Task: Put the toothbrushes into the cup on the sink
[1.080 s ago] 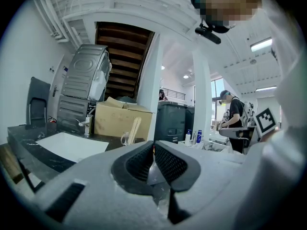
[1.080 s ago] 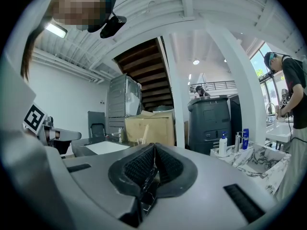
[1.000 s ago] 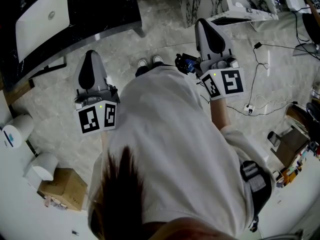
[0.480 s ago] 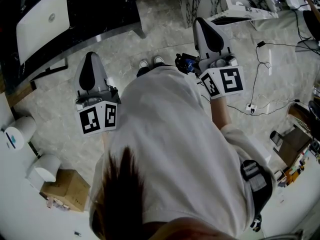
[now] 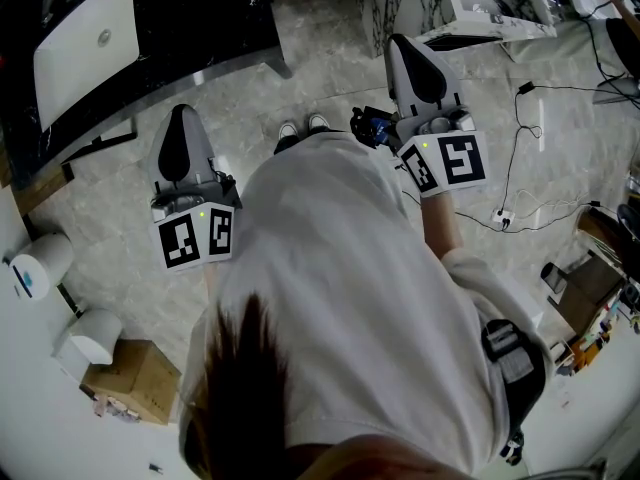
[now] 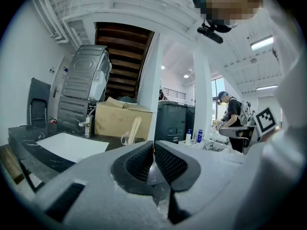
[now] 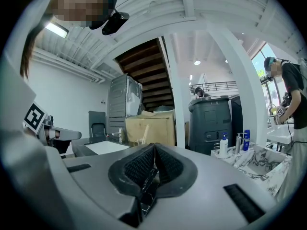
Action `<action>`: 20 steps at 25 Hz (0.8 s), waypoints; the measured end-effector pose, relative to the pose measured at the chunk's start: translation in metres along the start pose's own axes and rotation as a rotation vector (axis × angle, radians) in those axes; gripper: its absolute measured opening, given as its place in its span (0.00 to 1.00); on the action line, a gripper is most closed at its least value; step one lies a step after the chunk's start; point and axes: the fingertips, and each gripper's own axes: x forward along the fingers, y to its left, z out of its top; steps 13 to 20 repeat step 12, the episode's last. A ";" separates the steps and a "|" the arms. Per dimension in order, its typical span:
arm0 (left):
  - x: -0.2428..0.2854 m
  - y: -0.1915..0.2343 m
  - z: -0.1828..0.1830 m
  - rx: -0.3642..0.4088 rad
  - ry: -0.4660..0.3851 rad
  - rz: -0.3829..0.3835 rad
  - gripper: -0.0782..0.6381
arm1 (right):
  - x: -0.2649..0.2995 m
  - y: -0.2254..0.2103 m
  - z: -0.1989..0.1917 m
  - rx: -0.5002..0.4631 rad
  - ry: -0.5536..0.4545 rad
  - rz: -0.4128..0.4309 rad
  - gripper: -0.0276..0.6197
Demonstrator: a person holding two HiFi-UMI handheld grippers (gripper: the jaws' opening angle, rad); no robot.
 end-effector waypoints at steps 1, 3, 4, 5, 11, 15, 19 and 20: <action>0.000 0.000 0.000 0.000 0.000 0.000 0.14 | 0.000 0.000 0.000 0.000 0.000 0.000 0.07; 0.000 -0.002 0.000 -0.001 0.003 0.000 0.14 | 0.000 -0.001 0.001 -0.001 0.001 0.001 0.07; 0.001 -0.003 -0.001 -0.001 0.004 -0.001 0.14 | 0.000 -0.002 0.001 0.000 0.001 0.001 0.07; 0.001 -0.003 -0.001 -0.002 0.005 -0.001 0.14 | 0.000 -0.002 0.000 0.000 0.001 0.002 0.07; 0.002 -0.007 -0.001 0.000 0.006 0.000 0.14 | 0.000 -0.006 0.000 0.001 0.006 0.004 0.07; 0.002 -0.008 -0.001 0.001 0.006 0.001 0.14 | -0.001 -0.007 0.000 0.001 0.007 0.004 0.07; 0.002 -0.008 -0.001 0.001 0.006 0.001 0.14 | -0.001 -0.007 0.000 0.001 0.007 0.004 0.07; 0.002 -0.008 -0.001 0.001 0.006 0.001 0.14 | -0.001 -0.007 0.000 0.001 0.007 0.004 0.07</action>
